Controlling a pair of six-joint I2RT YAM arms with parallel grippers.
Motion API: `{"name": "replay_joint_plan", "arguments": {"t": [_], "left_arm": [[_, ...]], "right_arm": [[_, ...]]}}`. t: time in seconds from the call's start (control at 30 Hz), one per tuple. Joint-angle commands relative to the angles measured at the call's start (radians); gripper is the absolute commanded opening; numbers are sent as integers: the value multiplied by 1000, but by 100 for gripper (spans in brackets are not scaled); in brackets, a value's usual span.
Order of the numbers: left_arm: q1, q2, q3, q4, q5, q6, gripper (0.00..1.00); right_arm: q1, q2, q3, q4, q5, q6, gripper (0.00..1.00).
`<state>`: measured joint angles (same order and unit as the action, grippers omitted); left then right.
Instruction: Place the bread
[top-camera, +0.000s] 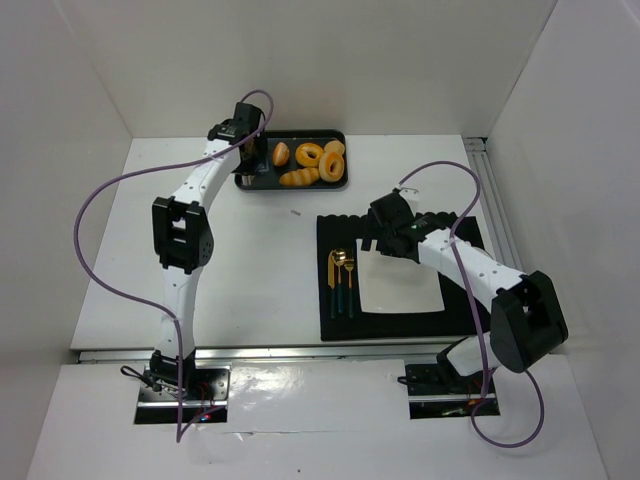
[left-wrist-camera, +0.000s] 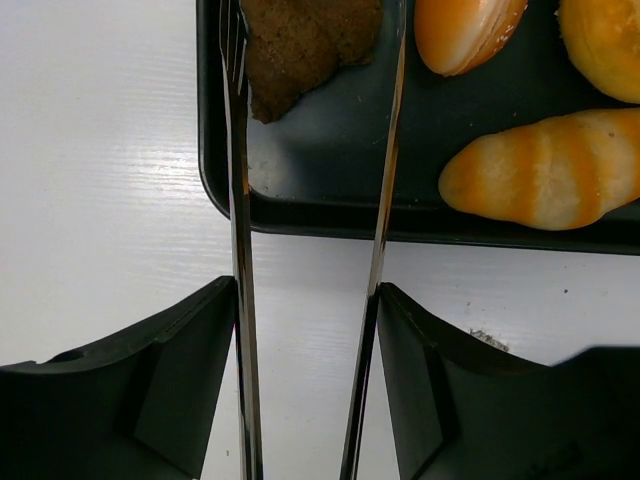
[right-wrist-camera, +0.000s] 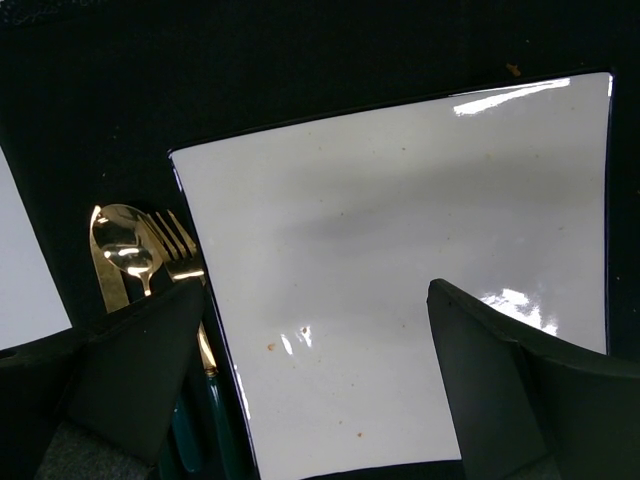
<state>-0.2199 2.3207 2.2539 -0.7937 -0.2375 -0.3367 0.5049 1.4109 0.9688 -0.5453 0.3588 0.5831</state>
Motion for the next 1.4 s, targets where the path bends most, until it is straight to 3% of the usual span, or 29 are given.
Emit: {"name": "replay_joint_plan", "arguments": {"t": [0.0, 0.07, 0.2, 0.23, 0.33, 0.57, 0.7, 0.83, 0.9, 1.07, 1.23, 1.37], "left_arm": [[5, 11, 56, 25, 21, 28, 70], [5, 20, 56, 34, 21, 28, 68], [14, 11, 44, 34, 43, 15, 52], [14, -6, 44, 34, 43, 2, 44], [14, -70, -4, 44, 23, -7, 36], [14, -312, -149, 56, 14, -5, 29], [-24, -551, -377, 56, 105, -5, 24], [-133, -699, -599, 80, 185, 8, 24], [-217, -792, -680, 99, 196, -2, 19], [-396, -957, -933, 281, 335, -82, 19], [-579, -951, -1004, 379, 362, -143, 20], [-673, -847, -929, 379, 333, -153, 23]], "right_arm": [[-6, 2, 41, 31, 12, 4, 100], [-6, -7, 50, 31, 12, 15, 100], [-6, -16, 62, 21, 23, 15, 100], [-6, -26, 62, 9, 23, 24, 100], [-6, -49, 84, -11, 32, 24, 100], [-6, -125, 157, -41, 51, -8, 100], [-6, -158, 194, -37, 95, -17, 100], [-6, -177, 276, -108, 201, -26, 100], [-6, -188, 315, -160, 253, -26, 100], [-16, -198, 479, -264, 313, -55, 100], [-34, -240, 577, -288, 332, -46, 100], [-34, -290, 596, -278, 310, -46, 100]]}}
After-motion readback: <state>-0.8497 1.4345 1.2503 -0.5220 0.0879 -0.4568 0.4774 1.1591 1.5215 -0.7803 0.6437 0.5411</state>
